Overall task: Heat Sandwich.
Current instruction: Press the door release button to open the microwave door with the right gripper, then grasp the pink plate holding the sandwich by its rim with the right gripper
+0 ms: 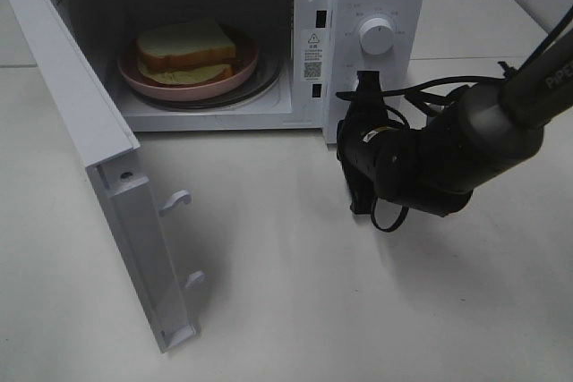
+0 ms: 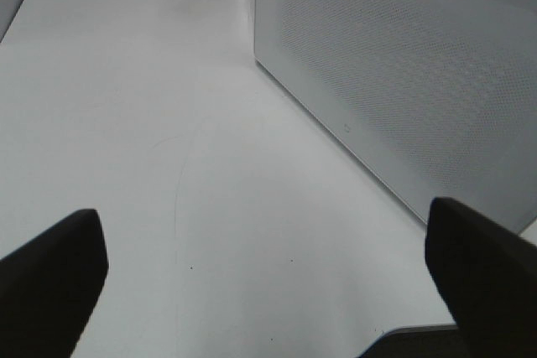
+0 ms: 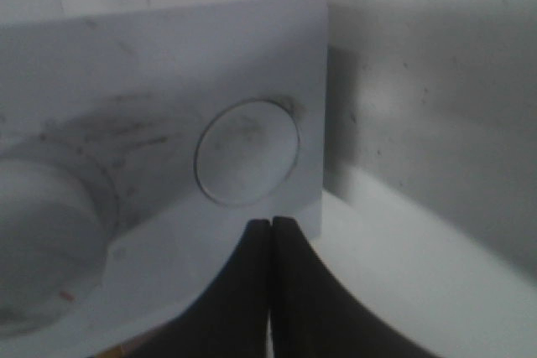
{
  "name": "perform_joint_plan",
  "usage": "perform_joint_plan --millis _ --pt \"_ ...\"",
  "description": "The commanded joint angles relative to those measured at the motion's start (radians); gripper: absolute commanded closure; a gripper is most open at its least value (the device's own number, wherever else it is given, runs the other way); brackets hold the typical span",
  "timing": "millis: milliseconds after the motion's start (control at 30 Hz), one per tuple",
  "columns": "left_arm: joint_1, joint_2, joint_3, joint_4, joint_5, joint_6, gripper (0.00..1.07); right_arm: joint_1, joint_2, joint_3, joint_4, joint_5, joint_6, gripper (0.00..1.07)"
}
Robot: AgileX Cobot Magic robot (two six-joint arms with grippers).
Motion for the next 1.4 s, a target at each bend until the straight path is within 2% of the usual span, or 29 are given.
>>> perform_joint_plan --millis 33,233,333,467,533,667,767,867,900,1000,1067,1200,1367,1400 --pt "0.002 -0.006 0.001 -0.003 -0.012 -0.003 0.10 0.006 -0.043 0.033 -0.011 0.031 -0.040 1.07" --pt "0.002 -0.006 0.001 -0.003 -0.012 -0.003 0.10 0.005 -0.186 0.151 0.009 0.146 -0.209 1.07" --pt "0.002 -0.006 0.001 -0.003 -0.012 -0.003 0.10 0.004 -0.232 0.174 -0.017 0.207 -0.283 1.07" --pt "0.002 -0.006 0.001 -0.003 -0.012 -0.003 0.10 -0.005 -0.322 0.199 -0.088 0.338 -0.442 1.07" --pt "0.002 -0.006 0.001 -0.003 -0.012 -0.003 0.10 -0.026 -0.376 0.199 -0.172 0.494 -0.555 1.07" --pt "0.002 -0.006 0.001 -0.003 -0.012 -0.003 0.10 -0.055 -0.440 0.196 -0.238 0.654 -0.692 1.07" --pt "0.002 -0.006 0.001 -0.003 -0.012 -0.003 0.10 -0.069 -0.469 0.182 -0.261 0.755 -0.775 1.07" --pt "0.002 -0.006 0.001 -0.003 -0.012 -0.003 0.10 -0.078 -0.500 0.137 -0.261 0.943 -0.957 1.07" --pt "0.002 -0.006 0.001 -0.003 -0.012 -0.003 0.10 -0.078 -0.500 0.137 -0.261 0.943 -0.957 1.07" --pt "0.002 -0.006 0.001 -0.003 -0.012 -0.003 0.10 -0.078 -0.505 0.072 -0.261 1.119 -1.146 1.06" --pt "0.002 -0.006 0.001 -0.003 -0.012 -0.003 0.10 -0.078 -0.505 0.059 -0.261 1.154 -1.185 1.06" --pt "0.002 -0.006 0.001 -0.003 -0.012 -0.003 0.10 -0.078 -0.505 -0.032 -0.262 1.386 -1.528 1.06" --pt "0.002 -0.006 0.001 -0.003 -0.012 -0.003 0.10 -0.078 -0.505 -0.081 -0.294 1.487 -1.701 1.06" --pt "0.002 -0.006 0.001 -0.003 -0.012 -0.003 0.10 -0.078 -0.505 -0.107 -0.336 1.552 -1.800 1.06"
